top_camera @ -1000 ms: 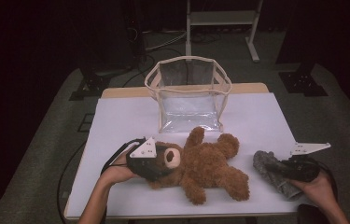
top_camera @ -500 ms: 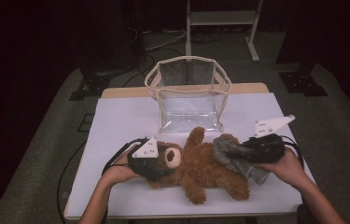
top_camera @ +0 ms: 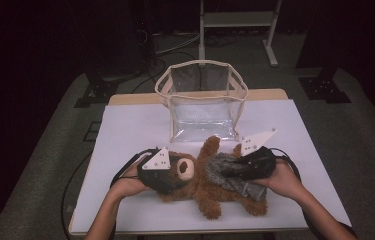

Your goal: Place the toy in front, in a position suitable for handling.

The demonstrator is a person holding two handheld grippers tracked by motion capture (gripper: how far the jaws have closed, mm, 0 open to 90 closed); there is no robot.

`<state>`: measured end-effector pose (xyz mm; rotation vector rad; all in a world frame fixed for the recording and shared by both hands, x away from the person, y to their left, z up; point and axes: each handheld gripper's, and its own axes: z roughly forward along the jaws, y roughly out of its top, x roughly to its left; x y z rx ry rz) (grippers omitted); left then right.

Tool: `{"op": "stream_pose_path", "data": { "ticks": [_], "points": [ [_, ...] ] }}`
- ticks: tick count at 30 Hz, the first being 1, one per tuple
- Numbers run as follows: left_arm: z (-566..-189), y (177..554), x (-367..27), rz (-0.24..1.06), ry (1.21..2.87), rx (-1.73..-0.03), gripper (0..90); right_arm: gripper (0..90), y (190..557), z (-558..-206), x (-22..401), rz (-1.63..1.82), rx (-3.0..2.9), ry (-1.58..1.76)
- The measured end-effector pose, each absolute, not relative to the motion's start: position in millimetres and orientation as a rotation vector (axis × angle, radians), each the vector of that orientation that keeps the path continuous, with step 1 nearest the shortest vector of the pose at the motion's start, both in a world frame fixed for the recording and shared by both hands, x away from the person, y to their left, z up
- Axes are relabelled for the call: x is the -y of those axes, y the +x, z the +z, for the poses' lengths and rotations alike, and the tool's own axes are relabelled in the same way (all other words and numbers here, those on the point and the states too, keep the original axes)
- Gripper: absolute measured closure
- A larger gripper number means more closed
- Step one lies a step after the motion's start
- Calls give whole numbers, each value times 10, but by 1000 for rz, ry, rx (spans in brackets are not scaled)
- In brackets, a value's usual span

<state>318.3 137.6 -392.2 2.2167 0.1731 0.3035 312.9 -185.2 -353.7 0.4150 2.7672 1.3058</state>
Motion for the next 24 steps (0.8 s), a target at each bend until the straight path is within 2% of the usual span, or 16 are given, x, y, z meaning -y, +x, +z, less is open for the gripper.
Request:
{"op": "stream_pose_path", "data": {
  "ticks": [10,15,20,24],
  "points": [
    [-3914,3208,-1361,293,2208,-215,226,746,2878,-3777,2449,1345,-2716,629],
    [-3909,3220,-1345,294,2206,-236,229,747,2833,-3766,2557,1360,-2687,661],
    [-3910,3221,-1343,292,2206,-237,230,747,2873,-3610,2476,1369,-2660,607],
    [-3899,3197,-1336,303,2222,-222,230,747,3026,-3467,2122,1365,-2672,504]
  ]
}}
